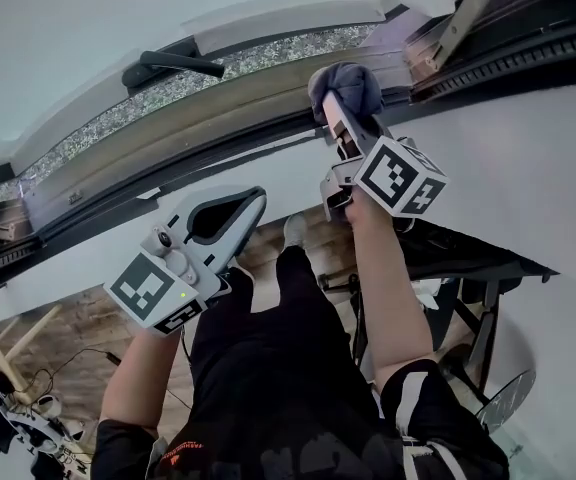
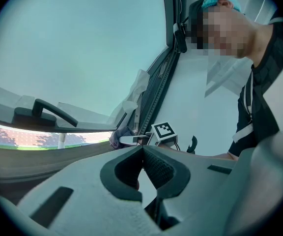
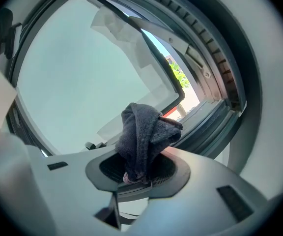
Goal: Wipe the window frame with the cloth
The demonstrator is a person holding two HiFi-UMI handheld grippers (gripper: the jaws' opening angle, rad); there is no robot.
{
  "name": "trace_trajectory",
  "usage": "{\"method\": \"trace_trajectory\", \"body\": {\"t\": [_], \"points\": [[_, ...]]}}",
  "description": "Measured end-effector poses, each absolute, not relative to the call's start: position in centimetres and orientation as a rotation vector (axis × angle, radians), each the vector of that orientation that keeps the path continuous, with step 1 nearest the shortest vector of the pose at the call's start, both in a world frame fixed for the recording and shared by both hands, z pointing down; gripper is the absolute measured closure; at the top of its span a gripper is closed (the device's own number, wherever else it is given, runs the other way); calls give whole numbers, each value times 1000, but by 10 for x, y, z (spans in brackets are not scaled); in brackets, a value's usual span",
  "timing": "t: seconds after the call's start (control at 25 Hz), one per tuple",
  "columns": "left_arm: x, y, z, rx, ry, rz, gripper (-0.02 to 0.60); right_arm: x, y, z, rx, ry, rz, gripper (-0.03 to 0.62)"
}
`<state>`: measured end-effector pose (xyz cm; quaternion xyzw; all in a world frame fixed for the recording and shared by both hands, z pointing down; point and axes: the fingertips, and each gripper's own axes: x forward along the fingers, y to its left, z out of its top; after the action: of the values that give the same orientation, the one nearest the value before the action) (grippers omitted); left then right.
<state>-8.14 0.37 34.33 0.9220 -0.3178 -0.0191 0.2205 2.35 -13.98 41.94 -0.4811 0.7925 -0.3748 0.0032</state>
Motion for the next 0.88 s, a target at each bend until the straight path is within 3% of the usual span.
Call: {"method": "trace_trajectory", "body": {"t": [0.88], "points": [[-100, 11, 320, 2568, -932, -97, 561, -24, -118, 402, -1386, 2598, -1145, 488]]}}
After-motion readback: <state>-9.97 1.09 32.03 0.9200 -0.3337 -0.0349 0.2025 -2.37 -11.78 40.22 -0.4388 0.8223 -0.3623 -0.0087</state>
